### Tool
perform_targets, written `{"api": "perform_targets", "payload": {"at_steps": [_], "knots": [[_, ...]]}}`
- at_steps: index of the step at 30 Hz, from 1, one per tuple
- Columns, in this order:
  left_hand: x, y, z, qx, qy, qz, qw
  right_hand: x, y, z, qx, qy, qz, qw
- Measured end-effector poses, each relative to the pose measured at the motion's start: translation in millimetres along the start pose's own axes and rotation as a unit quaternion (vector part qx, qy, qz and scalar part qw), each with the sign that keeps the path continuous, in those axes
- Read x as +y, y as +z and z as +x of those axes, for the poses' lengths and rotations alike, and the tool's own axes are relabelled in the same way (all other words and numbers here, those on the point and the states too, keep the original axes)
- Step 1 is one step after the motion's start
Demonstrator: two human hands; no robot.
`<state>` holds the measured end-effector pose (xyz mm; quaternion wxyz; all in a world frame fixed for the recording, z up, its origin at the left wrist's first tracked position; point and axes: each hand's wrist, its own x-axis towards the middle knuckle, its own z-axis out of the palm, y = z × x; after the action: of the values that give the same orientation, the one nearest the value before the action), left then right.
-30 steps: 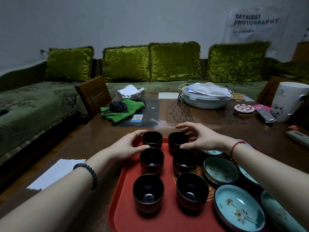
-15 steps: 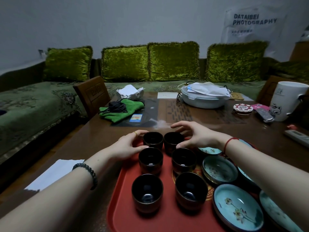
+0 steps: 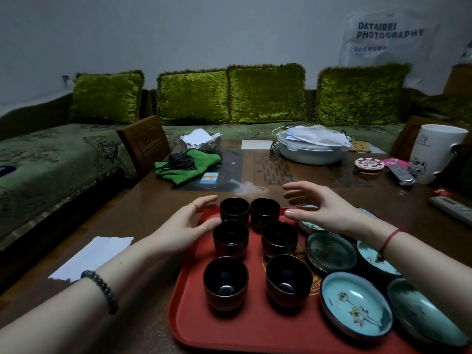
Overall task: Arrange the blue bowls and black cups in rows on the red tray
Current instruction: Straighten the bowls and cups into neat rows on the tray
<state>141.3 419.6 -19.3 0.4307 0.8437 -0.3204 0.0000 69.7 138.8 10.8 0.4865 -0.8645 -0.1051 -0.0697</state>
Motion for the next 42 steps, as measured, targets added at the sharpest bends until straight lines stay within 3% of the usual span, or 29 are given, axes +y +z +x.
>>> {"api": "perform_targets", "payload": {"at_steps": [7, 24, 42], "knots": [[9, 10, -30, -0.024, 0.002, -0.020, 1.000, 0, 13, -40, -0.033, -0.014, -0.017, 0.999], [8, 21, -25, 0.015, -0.021, 0.041, 0.999, 2, 37, -27, 0.003, -0.020, -0.056, 0.998], [11, 19, -27, 0.016, -0.058, -0.009, 0.998, -1, 37, -28, 0.021, -0.020, -0.059, 0.998]]}}
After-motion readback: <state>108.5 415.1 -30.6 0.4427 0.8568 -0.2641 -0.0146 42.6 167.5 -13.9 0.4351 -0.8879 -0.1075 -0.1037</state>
